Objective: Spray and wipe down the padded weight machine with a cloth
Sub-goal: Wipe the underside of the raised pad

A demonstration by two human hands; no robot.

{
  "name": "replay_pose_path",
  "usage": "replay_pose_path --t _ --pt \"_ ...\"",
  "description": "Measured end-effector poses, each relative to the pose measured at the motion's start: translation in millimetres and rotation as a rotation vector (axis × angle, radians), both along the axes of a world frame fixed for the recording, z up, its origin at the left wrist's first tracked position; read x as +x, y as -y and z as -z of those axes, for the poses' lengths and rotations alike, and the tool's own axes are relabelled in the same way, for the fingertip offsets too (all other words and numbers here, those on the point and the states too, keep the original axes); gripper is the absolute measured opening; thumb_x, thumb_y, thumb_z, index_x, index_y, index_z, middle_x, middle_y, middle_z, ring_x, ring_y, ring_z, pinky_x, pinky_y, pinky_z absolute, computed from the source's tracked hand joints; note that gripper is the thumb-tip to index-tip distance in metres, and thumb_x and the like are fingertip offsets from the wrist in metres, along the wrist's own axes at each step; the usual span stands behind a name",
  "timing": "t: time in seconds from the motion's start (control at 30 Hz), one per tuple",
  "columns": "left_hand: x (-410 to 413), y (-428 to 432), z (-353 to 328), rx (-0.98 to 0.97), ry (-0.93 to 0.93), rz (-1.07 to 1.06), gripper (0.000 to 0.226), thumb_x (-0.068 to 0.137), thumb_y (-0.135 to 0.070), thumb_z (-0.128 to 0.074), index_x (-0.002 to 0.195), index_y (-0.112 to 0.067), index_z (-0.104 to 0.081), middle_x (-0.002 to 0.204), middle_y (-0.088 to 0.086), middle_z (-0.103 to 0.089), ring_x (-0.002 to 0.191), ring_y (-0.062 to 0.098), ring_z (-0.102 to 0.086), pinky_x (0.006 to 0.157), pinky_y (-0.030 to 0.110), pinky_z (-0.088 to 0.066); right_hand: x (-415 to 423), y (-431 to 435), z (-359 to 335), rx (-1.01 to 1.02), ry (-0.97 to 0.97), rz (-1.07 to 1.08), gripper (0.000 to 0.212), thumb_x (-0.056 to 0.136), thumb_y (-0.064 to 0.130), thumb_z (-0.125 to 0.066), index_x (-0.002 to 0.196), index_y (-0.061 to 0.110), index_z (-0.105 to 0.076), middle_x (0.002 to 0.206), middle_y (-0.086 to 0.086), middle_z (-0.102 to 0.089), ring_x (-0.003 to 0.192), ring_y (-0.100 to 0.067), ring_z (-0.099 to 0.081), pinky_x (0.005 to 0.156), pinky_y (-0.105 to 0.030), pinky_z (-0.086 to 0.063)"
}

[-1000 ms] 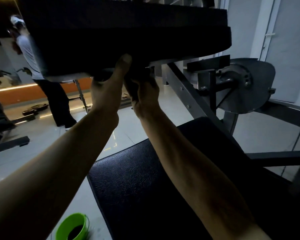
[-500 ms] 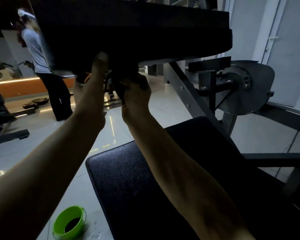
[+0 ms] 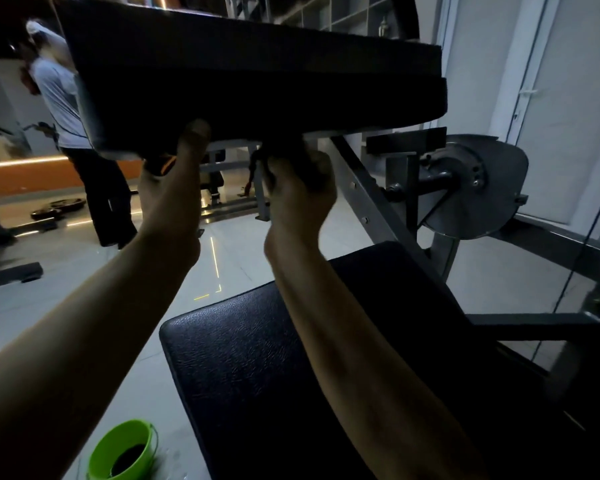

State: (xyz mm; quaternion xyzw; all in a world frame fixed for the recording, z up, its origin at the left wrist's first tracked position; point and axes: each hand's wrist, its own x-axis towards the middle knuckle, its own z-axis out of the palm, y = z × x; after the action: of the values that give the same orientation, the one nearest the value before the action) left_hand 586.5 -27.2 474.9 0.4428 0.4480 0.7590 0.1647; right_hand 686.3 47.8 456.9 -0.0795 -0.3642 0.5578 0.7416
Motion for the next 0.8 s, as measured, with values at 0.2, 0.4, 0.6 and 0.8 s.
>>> replay_pose_path --t 0.2,0.4,0.6,0.8 --pt "3 -1 1 0.017 0.025 -0.008 0.061 0.067 -0.072 -0.07 0.112 -0.034 -0.054 0.124 -0.008 -0.062 0.12 0.008 -0.056 0.099 0.033 -0.042 46 -31 -16 -0.1 -0.11 0.097 0.032 0.081 -0.005 -0.074 0.094 0.023 -0.065 0.099 -0.003 -0.071 0.103 -0.031 -0.068 0.094 -0.051 -0.056" --pt "6 4 -1 0.008 -0.013 0.012 0.063 0.066 -0.073 -0.069 0.116 -0.037 -0.055 0.122 -0.015 -0.064 0.117 0.005 -0.058 0.089 0.027 -0.042 15 -5 -11 -0.067 0.032 0.039 0.031 0.084 -0.009 -0.072 0.094 0.019 -0.063 0.093 0.0 -0.07 0.097 -0.023 -0.068 0.089 -0.045 -0.056" --pt "-1 18 -5 0.001 -0.027 0.054 0.068 0.074 -0.073 -0.071 0.127 -0.031 -0.062 0.119 -0.018 -0.07 0.111 -0.003 -0.064 0.088 0.02 -0.049 -36 37 1 0.061 0.168 -0.144 0.03 0.084 -0.007 -0.075 0.081 0.023 -0.072 0.082 0.001 -0.073 0.085 -0.023 -0.067 0.08 -0.043 -0.052" --pt "-18 21 -4 0.017 0.024 0.032 0.12 0.042 -0.091 -0.075 0.143 -0.029 -0.05 0.141 -0.008 -0.059 0.134 0.012 -0.051 0.116 0.042 -0.037 23 -40 -11 -0.242 -0.067 -0.02 0.031 0.084 -0.005 -0.072 0.112 0.004 -0.066 0.104 -0.014 -0.075 0.097 -0.025 -0.072 0.082 -0.034 -0.058"
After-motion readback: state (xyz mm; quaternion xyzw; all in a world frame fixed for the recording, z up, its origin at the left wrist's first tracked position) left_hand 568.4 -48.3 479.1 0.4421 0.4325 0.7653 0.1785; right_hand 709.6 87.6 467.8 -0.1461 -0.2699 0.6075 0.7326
